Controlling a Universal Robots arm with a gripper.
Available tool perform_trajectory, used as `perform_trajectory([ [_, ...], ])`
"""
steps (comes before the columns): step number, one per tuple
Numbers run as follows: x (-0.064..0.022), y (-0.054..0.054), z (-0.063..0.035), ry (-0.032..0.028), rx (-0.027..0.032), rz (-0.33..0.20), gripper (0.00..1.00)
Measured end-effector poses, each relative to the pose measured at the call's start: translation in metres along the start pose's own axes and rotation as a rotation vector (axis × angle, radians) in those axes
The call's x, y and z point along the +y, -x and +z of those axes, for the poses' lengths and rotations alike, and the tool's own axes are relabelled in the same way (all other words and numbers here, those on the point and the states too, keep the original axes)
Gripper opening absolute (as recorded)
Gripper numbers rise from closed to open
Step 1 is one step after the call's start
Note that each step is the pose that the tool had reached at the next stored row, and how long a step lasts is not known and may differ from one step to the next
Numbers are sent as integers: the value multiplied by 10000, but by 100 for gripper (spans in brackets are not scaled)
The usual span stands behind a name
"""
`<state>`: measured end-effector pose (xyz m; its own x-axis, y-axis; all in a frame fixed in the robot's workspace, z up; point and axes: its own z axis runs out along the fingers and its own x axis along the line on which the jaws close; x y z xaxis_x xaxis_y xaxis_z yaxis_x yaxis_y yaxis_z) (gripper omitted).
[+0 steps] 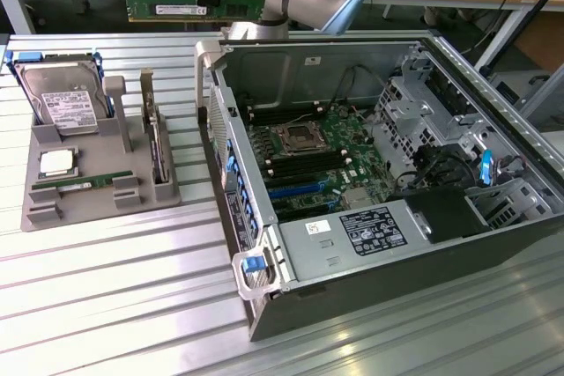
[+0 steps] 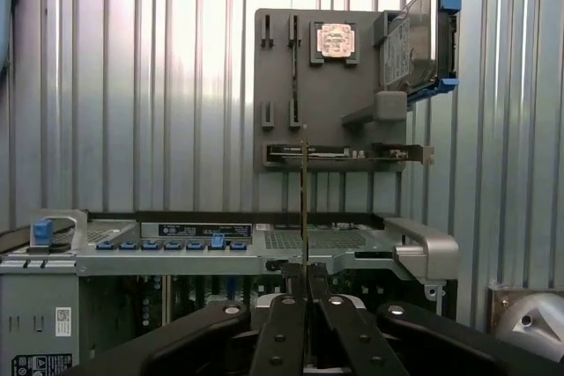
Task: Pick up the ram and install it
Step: 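Pick up the ram and move it above insertion slot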
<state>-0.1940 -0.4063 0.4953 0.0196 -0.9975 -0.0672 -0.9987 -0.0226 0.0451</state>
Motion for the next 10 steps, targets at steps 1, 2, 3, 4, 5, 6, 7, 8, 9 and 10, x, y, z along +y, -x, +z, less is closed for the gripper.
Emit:
perform_trajectory([
  [1,0,0,0,-1,0,0,13],
  [2,0,0,1,0,0,0,13],
  [3,-4,-1,10,-1,-1,-1,13],
  [4,-18,-2,18,0,1,-1,13],
  [5,-55,-4,36,-1,-1,0,13],
  [6,-83,-5,45,0,0,-1,13],
  [7,-122,-6,56,0,0,-1,13],
  [8,-166,-8,66,1,0,0,13],
  [9,-195,-9,73,0,-1,0,13],
  [10,-224,-10,78,1,-1,0,13],
])
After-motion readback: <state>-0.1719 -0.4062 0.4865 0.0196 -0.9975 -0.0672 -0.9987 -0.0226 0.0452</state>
